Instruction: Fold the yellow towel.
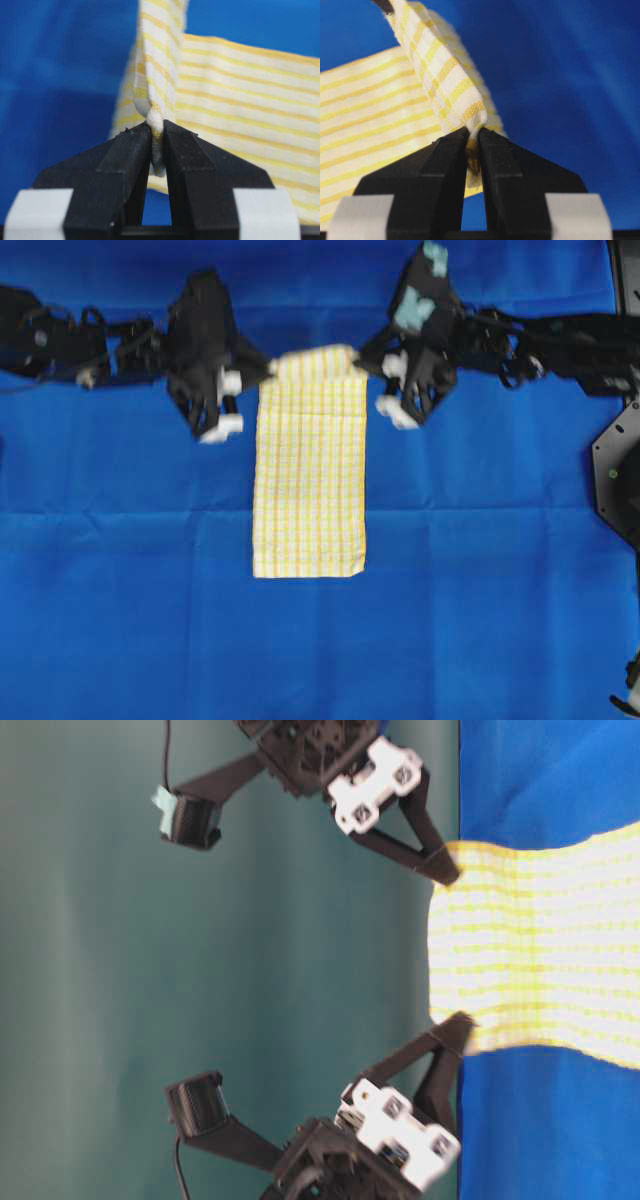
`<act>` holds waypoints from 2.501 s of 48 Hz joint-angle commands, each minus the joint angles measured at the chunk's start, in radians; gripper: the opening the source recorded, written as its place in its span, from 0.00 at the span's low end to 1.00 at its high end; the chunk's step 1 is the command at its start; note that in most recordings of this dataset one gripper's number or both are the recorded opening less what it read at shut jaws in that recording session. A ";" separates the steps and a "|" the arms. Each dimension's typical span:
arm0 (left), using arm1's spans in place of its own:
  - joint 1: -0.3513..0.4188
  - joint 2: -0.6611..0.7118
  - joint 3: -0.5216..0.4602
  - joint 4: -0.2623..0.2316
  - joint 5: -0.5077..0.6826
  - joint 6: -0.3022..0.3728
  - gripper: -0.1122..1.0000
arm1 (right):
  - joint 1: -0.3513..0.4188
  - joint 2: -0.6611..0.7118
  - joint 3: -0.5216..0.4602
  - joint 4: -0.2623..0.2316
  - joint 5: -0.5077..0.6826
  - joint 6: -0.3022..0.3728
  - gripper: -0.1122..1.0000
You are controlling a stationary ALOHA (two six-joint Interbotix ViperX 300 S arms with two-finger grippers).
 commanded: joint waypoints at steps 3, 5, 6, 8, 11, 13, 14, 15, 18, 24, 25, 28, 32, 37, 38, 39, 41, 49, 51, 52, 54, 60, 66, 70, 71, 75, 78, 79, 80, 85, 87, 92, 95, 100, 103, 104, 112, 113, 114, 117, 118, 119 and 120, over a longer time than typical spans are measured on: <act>-0.089 -0.026 0.003 -0.002 0.008 -0.008 0.16 | 0.078 -0.038 0.015 0.037 -0.003 0.000 0.18; -0.114 -0.025 0.003 -0.003 0.011 -0.014 0.16 | 0.110 -0.040 0.020 0.049 -0.003 0.000 0.18; -0.132 -0.023 0.003 -0.003 0.011 -0.018 0.16 | 0.124 -0.040 0.021 0.054 -0.003 0.000 0.18; -0.152 -0.021 0.003 -0.003 0.015 -0.025 0.16 | 0.147 -0.038 0.021 0.060 -0.003 0.000 0.18; -0.179 -0.021 0.003 -0.003 0.023 -0.037 0.16 | 0.186 -0.038 0.025 0.069 -0.003 0.000 0.18; -0.196 -0.020 0.005 -0.003 0.029 -0.046 0.16 | 0.207 -0.037 0.026 0.075 -0.003 0.000 0.18; -0.202 -0.020 0.005 -0.003 0.034 -0.051 0.16 | 0.219 -0.035 0.026 0.078 -0.003 0.000 0.18; -0.210 -0.020 0.005 -0.003 0.038 -0.054 0.16 | 0.235 -0.034 0.028 0.083 -0.006 0.000 0.18; -0.229 -0.017 0.005 -0.003 0.041 -0.071 0.16 | 0.262 -0.026 0.029 0.095 -0.009 0.000 0.18; -0.276 -0.005 0.003 -0.003 0.041 -0.092 0.16 | 0.304 0.005 0.025 0.130 -0.017 0.000 0.18; -0.282 -0.003 0.005 -0.003 0.041 -0.092 0.16 | 0.310 0.011 0.021 0.133 -0.020 0.000 0.18; -0.301 0.005 0.005 -0.003 0.041 -0.091 0.16 | 0.331 0.034 0.014 0.143 -0.029 0.000 0.18; -0.318 0.015 0.003 -0.003 0.041 -0.092 0.16 | 0.347 0.061 0.002 0.150 -0.034 0.000 0.18; -0.331 0.032 -0.002 -0.003 0.034 -0.092 0.16 | 0.362 0.091 -0.014 0.155 -0.035 0.000 0.18; -0.333 0.040 -0.003 -0.003 0.032 -0.092 0.16 | 0.364 0.095 -0.017 0.156 -0.034 0.000 0.18; -0.334 0.044 -0.005 -0.003 0.031 -0.092 0.16 | 0.365 0.100 -0.018 0.156 -0.032 0.000 0.18; -0.339 0.057 -0.008 -0.003 0.028 -0.092 0.16 | 0.368 0.106 -0.025 0.160 -0.031 0.000 0.18; -0.359 0.092 -0.023 -0.003 0.026 -0.095 0.16 | 0.396 0.114 -0.034 0.164 -0.025 0.000 0.18; -0.367 0.092 -0.028 -0.003 0.025 -0.097 0.16 | 0.411 0.114 -0.037 0.164 -0.021 0.000 0.18; -0.370 0.094 -0.031 -0.003 0.025 -0.098 0.16 | 0.417 0.115 -0.038 0.166 -0.021 0.000 0.18; -0.380 0.094 -0.032 -0.003 0.026 -0.103 0.16 | 0.430 0.115 -0.041 0.167 -0.020 0.002 0.18; -0.396 0.091 -0.035 -0.003 0.029 -0.121 0.16 | 0.463 0.117 -0.049 0.175 -0.018 0.000 0.18; -0.399 0.087 -0.041 -0.003 0.029 -0.130 0.16 | 0.474 0.117 -0.049 0.175 -0.018 0.000 0.18; -0.393 0.092 -0.048 -0.003 0.029 -0.130 0.16 | 0.471 0.118 -0.048 0.173 -0.018 -0.003 0.18; -0.391 0.092 -0.051 -0.003 0.028 -0.130 0.16 | 0.471 0.118 -0.048 0.173 -0.018 -0.003 0.18; -0.391 0.094 -0.055 -0.003 0.028 -0.130 0.16 | 0.468 0.118 -0.044 0.172 -0.018 -0.003 0.18; -0.391 0.094 -0.057 -0.003 0.029 -0.130 0.16 | 0.466 0.118 -0.043 0.172 -0.018 -0.003 0.22; -0.390 0.095 -0.057 -0.003 0.029 -0.130 0.17 | 0.465 0.118 -0.043 0.172 -0.018 -0.003 0.25; -0.390 0.094 -0.057 -0.003 0.029 -0.129 0.18 | 0.466 0.118 -0.043 0.172 -0.018 -0.003 0.31; -0.390 0.083 -0.054 -0.003 0.041 -0.124 0.38 | 0.466 0.117 -0.049 0.172 -0.017 -0.003 0.59; -0.390 0.067 -0.052 -0.003 0.054 -0.124 0.48 | 0.466 0.112 -0.051 0.172 -0.015 -0.003 0.69; -0.390 0.009 -0.049 -0.003 0.118 -0.121 0.66 | 0.466 0.081 -0.046 0.170 0.000 -0.011 0.86; -0.390 -0.032 -0.046 -0.003 0.170 -0.120 0.65 | 0.466 0.038 -0.038 0.164 0.015 -0.015 0.83; -0.390 -0.107 -0.037 -0.003 0.232 -0.123 0.61 | 0.465 -0.037 -0.015 0.135 0.034 -0.015 0.77; -0.391 -0.156 -0.020 -0.003 0.247 -0.127 0.60 | 0.465 -0.091 0.003 0.118 0.040 -0.015 0.77; -0.390 -0.170 -0.015 -0.003 0.249 -0.127 0.60 | 0.463 -0.107 0.012 0.114 0.040 -0.015 0.78; -0.390 -0.284 0.046 -0.003 0.245 -0.129 0.60 | 0.456 -0.244 0.083 0.092 0.040 -0.015 0.78; -0.390 -0.298 0.054 -0.003 0.244 -0.129 0.60 | 0.454 -0.262 0.092 0.091 0.040 -0.015 0.78; -0.390 -0.313 0.063 -0.003 0.241 -0.129 0.60 | 0.449 -0.287 0.107 0.087 0.040 -0.015 0.78; -0.390 -0.362 0.089 -0.003 0.225 -0.129 0.60 | 0.443 -0.337 0.137 0.080 0.040 -0.015 0.78; -0.390 -0.390 0.104 -0.003 0.213 -0.129 0.60 | 0.439 -0.354 0.147 0.075 0.040 -0.015 0.77; -0.390 -0.407 0.115 -0.003 0.206 -0.127 0.60 | 0.436 -0.371 0.156 0.072 0.040 -0.015 0.77; -0.390 -0.425 0.126 -0.003 0.195 -0.124 0.60 | 0.433 -0.387 0.166 0.069 0.041 -0.015 0.77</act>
